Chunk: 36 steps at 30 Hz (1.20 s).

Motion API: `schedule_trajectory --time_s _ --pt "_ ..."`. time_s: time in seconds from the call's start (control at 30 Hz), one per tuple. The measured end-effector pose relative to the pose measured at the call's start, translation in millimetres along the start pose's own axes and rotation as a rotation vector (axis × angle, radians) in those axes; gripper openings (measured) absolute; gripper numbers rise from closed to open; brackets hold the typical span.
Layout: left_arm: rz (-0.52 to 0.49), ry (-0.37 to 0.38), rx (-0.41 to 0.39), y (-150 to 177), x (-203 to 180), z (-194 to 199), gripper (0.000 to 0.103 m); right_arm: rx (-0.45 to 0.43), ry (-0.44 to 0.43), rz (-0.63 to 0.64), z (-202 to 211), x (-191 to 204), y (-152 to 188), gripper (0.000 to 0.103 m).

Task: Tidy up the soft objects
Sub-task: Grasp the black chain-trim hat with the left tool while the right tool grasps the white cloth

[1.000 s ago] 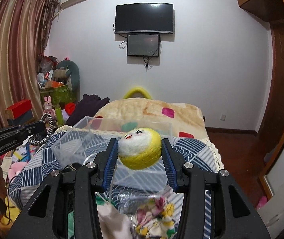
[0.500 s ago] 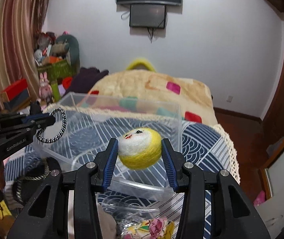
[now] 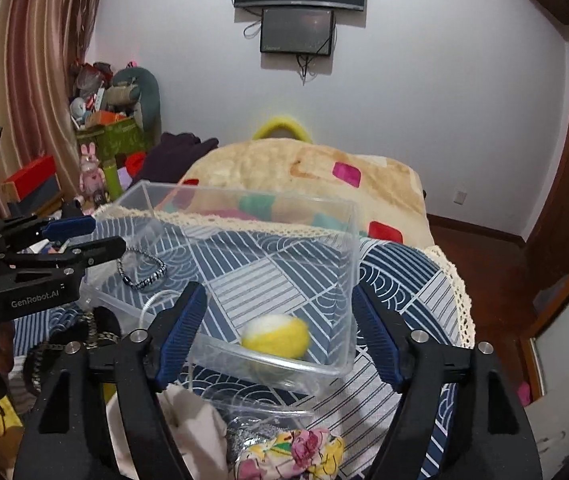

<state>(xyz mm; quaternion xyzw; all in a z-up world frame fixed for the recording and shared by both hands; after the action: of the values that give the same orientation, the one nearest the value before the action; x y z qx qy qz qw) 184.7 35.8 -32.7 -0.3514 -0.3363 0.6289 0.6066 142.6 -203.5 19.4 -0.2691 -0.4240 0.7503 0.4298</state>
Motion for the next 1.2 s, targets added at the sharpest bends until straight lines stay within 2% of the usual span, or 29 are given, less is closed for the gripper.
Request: schedule_trajectory --time_s 0.17,0.27,0.33,0.43,0.67,1.0,1.2 --pt "0.008 0.012 -0.067 -7.6 -1.1 29.2 0.076 -0.076 0.01 0.006 27.4 1.3 -9.4 0.081" --pt "-0.001 0.015 -0.108 -8.9 -3.7 48.7 0.086 -0.117 0.015 0.009 42.3 2.7 -13.4 0.087" --pt "0.004 0.027 -0.129 -7.1 -5.0 61.0 0.092 -0.139 0.015 0.011 50.2 4.2 -14.8 0.088" --pt "-0.005 0.03 -0.145 0.2 -9.1 72.8 0.096 -0.165 0.004 0.006 61.5 4.7 -13.6 0.088" --pt "-0.02 0.051 -0.116 33.8 -23.2 80.5 0.098 -0.169 -0.027 -0.017 72.1 12.2 3.1 0.088" --pt "-0.052 0.076 -0.033 78.3 -41.6 68.0 0.098 -0.1 -0.063 -0.026 58.4 25.8 35.3 0.088" --pt "0.052 0.084 -0.006 90.3 -22.6 58.7 0.098 -0.049 -0.1 -0.061 45.6 26.1 52.1 0.088"
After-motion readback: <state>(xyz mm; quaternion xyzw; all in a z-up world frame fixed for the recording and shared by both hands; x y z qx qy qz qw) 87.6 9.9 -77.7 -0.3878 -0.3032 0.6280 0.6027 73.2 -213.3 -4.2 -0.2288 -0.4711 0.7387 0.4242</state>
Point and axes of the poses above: each gripper's, at about its wrist camera, not at the fingertips, and z roughly against the way its jaws point, x to its left, y to its underside, the point moved 2 cm from there along -z, roughly the way its jaws point, and after that the axes turned 6 degrees about -x, right-handed, at the moved point
